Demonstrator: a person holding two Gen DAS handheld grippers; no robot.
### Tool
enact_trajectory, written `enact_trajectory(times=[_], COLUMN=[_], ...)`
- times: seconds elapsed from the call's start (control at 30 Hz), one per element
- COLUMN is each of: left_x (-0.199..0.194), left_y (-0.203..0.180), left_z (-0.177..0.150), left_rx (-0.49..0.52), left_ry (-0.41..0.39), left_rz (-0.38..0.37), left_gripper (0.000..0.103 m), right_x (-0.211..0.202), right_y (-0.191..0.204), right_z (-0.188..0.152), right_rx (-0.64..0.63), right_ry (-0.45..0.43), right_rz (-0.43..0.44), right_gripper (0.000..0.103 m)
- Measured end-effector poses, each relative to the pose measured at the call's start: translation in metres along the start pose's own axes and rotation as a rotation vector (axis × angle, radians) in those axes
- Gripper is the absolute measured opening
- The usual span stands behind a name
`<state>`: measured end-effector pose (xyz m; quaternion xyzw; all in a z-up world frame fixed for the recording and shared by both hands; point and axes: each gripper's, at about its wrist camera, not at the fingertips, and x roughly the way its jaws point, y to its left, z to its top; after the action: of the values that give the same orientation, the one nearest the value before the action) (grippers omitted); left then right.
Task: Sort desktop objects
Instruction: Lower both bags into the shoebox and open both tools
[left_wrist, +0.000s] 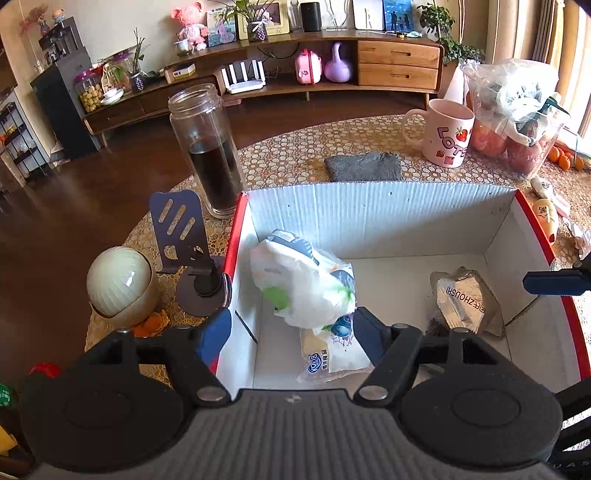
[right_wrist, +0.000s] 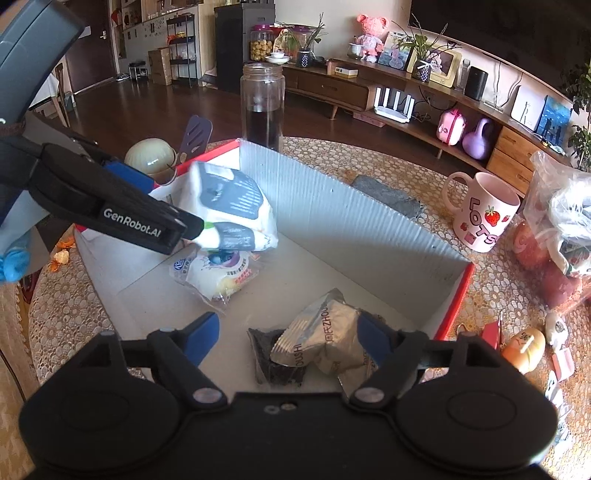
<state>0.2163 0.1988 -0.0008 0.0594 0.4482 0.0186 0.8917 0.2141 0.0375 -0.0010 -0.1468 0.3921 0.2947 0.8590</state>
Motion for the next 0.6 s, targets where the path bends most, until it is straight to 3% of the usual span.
enact_trajectory(times=[0.6], left_x=[-0.07], left_y=[-0.026], left_z=[-0.018], left_rx=[0.033], left_ry=[-0.078], left_rz=[0.025], left_gripper=[0.072], right_x=[-0.079], right_y=[-0.001], right_z=[-0.016], right_rx=[0.009], right_ry=[-0.111], right_rz=[0.012], right_gripper=[0.085])
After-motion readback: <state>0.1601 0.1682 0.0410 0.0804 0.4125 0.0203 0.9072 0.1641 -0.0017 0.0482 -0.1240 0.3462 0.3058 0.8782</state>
